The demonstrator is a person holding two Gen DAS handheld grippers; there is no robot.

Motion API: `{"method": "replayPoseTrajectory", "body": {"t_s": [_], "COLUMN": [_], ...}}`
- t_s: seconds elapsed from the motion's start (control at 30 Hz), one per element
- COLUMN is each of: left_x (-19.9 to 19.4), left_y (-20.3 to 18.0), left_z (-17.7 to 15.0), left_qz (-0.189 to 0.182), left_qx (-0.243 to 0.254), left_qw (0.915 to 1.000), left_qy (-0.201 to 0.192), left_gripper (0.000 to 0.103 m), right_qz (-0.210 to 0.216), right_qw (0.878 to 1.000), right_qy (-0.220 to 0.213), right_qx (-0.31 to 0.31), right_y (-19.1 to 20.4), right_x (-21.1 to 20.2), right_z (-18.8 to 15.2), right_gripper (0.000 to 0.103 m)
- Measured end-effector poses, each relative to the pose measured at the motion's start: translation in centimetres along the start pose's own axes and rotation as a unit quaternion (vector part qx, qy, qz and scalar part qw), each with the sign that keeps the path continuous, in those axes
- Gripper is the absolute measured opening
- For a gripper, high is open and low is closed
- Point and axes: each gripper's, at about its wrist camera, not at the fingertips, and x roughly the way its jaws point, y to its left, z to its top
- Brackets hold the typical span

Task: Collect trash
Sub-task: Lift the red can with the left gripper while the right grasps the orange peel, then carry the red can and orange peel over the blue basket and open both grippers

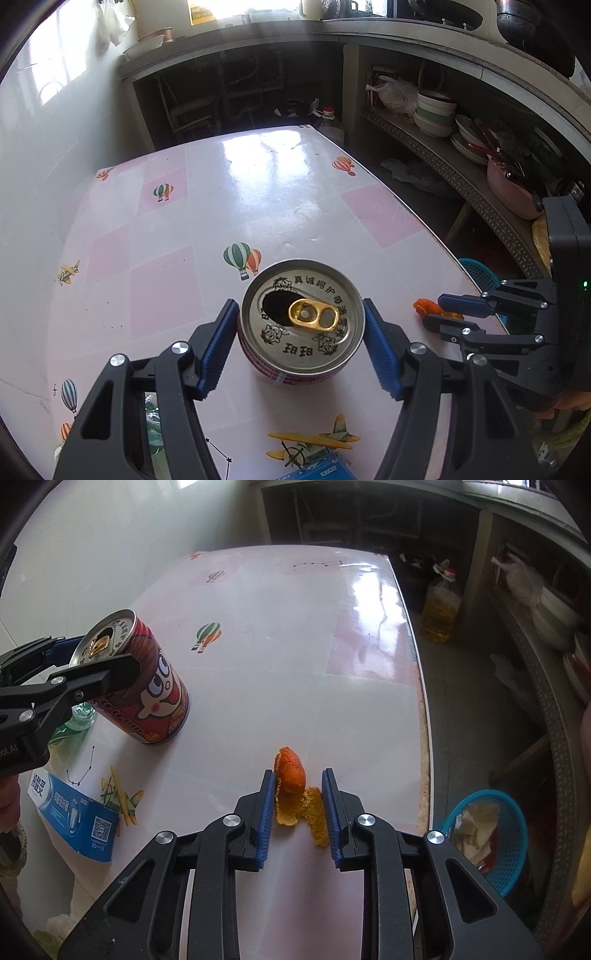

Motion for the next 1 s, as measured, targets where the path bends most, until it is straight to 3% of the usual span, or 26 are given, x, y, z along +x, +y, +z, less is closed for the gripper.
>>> {"method": "replayPoseTrajectory", "body": {"t_s": [0.3, 0.67, 1.0], "left_x": [-0.2, -0.9, -3.1], "left_y": [0.0, 0.1, -1.7], "left_z": [-0.1, 0.1, 1.8], "left_qz": [0.008, 0.01, -0.031], "left_qx": [0.004, 0.005, 0.007], "left_qw": [1.0, 0.9999, 0.9989], "left_qy": [-0.003, -0.012, -0.035], "left_gripper": [0.064, 0.064, 0.064], "right_qz": [0.023, 0.046, 0.073], "right_qw": [0.999, 0.997, 0.986], "right_qy": [-0.001, -0.01, -0.064], "right_qx": [0.031, 0.063, 0.133], "right_y": [-0.4, -1.3, -3.8], "right_x": [-0.1, -1.1, -5.3], "right_z": [0.1, 0.0, -0.9], "right_gripper": [0.011, 0.009, 0.009]}}
